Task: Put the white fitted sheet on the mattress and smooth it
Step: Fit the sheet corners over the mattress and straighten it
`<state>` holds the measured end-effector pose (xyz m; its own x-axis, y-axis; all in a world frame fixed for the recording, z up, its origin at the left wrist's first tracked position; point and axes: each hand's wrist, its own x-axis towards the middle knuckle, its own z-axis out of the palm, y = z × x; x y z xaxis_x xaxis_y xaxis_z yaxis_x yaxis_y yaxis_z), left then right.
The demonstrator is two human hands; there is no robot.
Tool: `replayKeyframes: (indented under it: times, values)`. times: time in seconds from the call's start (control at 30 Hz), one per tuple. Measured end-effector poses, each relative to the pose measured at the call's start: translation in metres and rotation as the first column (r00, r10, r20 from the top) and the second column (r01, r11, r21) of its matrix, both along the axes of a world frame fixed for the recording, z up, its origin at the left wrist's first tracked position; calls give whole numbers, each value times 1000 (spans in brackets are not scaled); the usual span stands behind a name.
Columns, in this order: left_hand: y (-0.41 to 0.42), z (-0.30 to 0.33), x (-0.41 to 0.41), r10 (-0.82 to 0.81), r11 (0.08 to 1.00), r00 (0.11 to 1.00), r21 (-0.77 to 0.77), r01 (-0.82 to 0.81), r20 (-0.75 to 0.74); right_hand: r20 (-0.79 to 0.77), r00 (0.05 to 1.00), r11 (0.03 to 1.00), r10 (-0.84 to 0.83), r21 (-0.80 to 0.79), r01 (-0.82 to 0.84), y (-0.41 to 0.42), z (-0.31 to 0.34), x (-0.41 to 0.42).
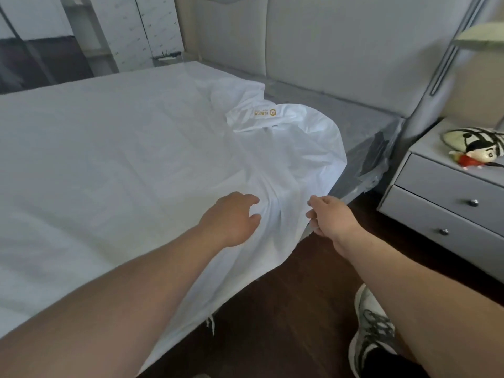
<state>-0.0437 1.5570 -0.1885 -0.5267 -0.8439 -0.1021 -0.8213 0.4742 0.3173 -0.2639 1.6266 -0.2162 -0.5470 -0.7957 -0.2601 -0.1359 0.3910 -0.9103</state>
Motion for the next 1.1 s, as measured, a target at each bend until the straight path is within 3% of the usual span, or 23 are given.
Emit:
replayKeyframes:
  times: [0.17,0.3,0.5,0.7,0.83,0.93,1.0,1.1]
  values:
    - [-60,-21,-48,31,1000,999,-4,-31,-28,-62,996,998,-66,-6,66,-72,-35,-42]
    - [-72,-23,-76,-19,1000,997,13,18,72,-67,979,980,-191,51,195,-90,-55,-79]
    - [-93,-14,-105,-38,999,992,26,35,121,94,932,937,-349,22,349,-106,-44,-113]
    - [-98,-10,-129,-50,995,983,96,33,178,416,885,969,-210,-36,246,-126,-30,-139]
    - [-100,-6,-145,42,995,978,83,-60,206,528,832,960,-170,-103,262,-141,-15,-151]
    - [-103,7,-164,140,986,988,78,-145,66,452,891,951,-51,-250,181,-147,2,-151]
    - [-105,23,-180,222,969,971,132,-209,-89,322,945,938,54,-340,62,-143,14,-144]
    - [-98,48,-205,417,881,834,388,-272,-362,-135,947,882,292,-345,-321,-131,14,-125]
